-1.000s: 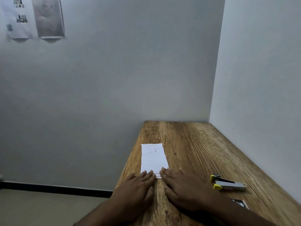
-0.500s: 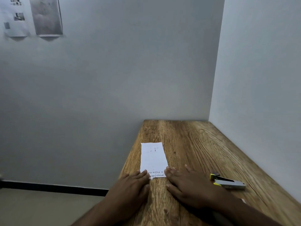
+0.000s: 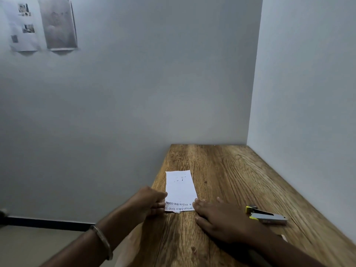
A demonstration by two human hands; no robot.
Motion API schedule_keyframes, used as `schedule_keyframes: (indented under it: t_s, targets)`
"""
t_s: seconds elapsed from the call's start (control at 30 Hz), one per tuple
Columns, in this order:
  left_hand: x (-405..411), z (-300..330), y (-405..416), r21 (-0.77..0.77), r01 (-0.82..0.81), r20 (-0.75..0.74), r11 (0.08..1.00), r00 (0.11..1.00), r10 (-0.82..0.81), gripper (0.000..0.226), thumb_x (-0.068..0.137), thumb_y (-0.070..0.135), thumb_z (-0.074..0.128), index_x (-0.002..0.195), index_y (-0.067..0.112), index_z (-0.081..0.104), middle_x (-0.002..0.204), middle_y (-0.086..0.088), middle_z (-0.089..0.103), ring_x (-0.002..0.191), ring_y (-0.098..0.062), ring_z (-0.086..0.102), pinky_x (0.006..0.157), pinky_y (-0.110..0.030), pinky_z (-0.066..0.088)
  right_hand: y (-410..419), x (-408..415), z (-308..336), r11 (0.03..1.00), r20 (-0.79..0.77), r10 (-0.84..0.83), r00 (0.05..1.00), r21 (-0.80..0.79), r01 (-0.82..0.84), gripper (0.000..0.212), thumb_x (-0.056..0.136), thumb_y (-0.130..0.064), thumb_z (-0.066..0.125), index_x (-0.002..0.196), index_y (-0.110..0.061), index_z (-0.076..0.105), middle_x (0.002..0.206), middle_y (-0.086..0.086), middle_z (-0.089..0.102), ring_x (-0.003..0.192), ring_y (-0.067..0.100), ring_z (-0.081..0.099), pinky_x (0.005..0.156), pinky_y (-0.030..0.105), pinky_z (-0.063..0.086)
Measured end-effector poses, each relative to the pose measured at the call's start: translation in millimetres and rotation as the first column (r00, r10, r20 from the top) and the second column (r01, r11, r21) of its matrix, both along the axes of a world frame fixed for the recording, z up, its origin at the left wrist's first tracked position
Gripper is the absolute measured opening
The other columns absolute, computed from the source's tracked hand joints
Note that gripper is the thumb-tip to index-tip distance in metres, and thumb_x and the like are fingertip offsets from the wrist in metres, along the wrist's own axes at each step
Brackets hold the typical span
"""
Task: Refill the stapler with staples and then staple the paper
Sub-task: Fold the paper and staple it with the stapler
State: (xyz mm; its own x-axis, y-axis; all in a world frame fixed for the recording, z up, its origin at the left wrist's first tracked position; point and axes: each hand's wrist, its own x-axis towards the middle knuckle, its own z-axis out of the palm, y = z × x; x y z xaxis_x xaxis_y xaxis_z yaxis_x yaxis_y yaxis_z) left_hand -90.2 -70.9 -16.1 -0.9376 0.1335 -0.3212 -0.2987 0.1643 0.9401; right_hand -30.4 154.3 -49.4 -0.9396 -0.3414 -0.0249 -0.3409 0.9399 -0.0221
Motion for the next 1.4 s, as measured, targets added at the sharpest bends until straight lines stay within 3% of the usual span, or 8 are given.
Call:
schedule_keyframes:
  t_s: [0.33,0.43,0.5,0.6,0.8,1.03,1.2,1.4]
  targets:
    - [2.5,-7.5,-2.0,-0.242,0.074,-0.074,0.967,0.993,-0.094,0.016,0.089,0.008,0.070,0.096,-0.006,0.072,0.059,-0.009,0.067,0.042,-0.013,0.057,0.038,-0.021,0.045,-1.9,-0.4,-0.3,0.998,-0.074,0.005,0.997,-0.065,-0.010,0.053,0.101,-0.048,0.033,0.148,-0.023,0.036,0.158,-0.003,0.035,0.144,0.015,0.033,0.118,0.046,0.018]
    - [-1.0,-10.4,0.5,-0.288,0.062,-0.105,0.956,0.990,-0.096,0.015,0.089,0.009,0.070,0.093,-0.005,0.073,0.065,-0.011,0.065,0.043,-0.016,0.056,0.040,-0.024,0.046,-7.2,0.0,0.9,0.997,-0.216,0.002,0.976,-0.081,-0.020,0.036,0.097,-0.049,0.040,0.110,-0.021,0.061,0.123,-0.002,0.065,0.108,0.020,0.060,0.091,0.039,0.046]
    - [-3.9,-9.6,1.3,-0.225,0.058,-0.050,0.973,0.996,-0.071,0.016,0.088,0.006,0.069,0.095,-0.008,0.071,0.063,-0.013,0.065,0.044,-0.018,0.057,0.041,-0.024,0.048,-9.3,0.3,1.0,0.995,-0.282,0.004,0.959,-0.095,-0.032,0.033,0.095,-0.049,0.045,0.087,-0.020,0.057,0.096,0.000,0.068,0.082,0.019,0.060,0.067,0.034,0.042]
    - [-4.6,-7.1,0.0,-0.073,0.055,0.074,0.996,0.996,-0.050,0.019,0.085,0.000,0.071,0.099,-0.012,0.068,0.069,-0.018,0.069,0.051,-0.020,0.065,0.043,-0.026,0.055,-11.1,1.6,4.0,0.994,-0.359,-0.001,0.933,-0.102,-0.039,0.032,0.093,-0.047,0.050,0.077,-0.021,0.052,0.082,-0.001,0.064,0.071,0.017,0.054,0.059,0.031,0.032]
    - [-0.4,-11.5,-2.2,0.133,0.074,0.198,0.988,0.975,-0.099,0.030,0.086,-0.002,0.068,0.113,-0.012,0.061,0.078,-0.020,0.071,0.064,-0.023,0.071,0.048,-0.029,0.059,-11.6,0.6,3.6,0.999,-0.481,0.037,0.876,-0.015,-0.050,0.021,0.093,-0.029,0.051,0.082,-0.018,0.065,0.076,0.000,0.065,0.063,0.016,0.059,0.050,0.028,0.033]
    - [7.7,-16.0,4.3,0.135,0.089,0.212,0.987,0.970,-0.117,0.034,0.085,0.000,0.071,0.114,-0.009,0.057,0.070,-0.019,0.072,0.058,-0.023,0.073,0.045,-0.027,0.058,-14.0,5.9,7.1,0.995,-0.540,0.101,0.836,0.059,-0.081,0.011,0.087,-0.027,0.065,0.079,-0.021,0.069,0.067,-0.005,0.065,0.052,0.009,0.049,0.048,0.026,0.038]
    - [5.2,-19.9,4.0,0.141,0.085,0.160,0.986,0.981,-0.107,0.027,0.085,-0.002,0.070,0.109,-0.011,0.060,0.067,-0.020,0.073,0.054,-0.022,0.073,0.041,-0.025,0.055,29.4,15.3,52.5,0.950,-0.459,-0.212,0.863,-0.304,0.072,0.033,0.087,-0.047,0.066,0.117,-0.032,0.068,0.111,-0.012,0.073,0.099,0.009,0.067,0.084,0.028,0.050]
    - [0.5,-27.3,0.2,0.195,0.092,0.132,0.976,0.984,-0.119,0.028,0.082,-0.002,0.073,0.107,-0.010,0.063,0.071,-0.021,0.074,0.056,-0.024,0.073,0.041,-0.025,0.055,107.8,50.1,67.0,0.879,-0.123,-0.385,0.915,-0.352,0.322,0.059,0.073,-0.049,0.080,0.127,-0.034,0.061,0.119,-0.015,0.067,0.099,-0.001,0.058,0.073,0.013,0.041]
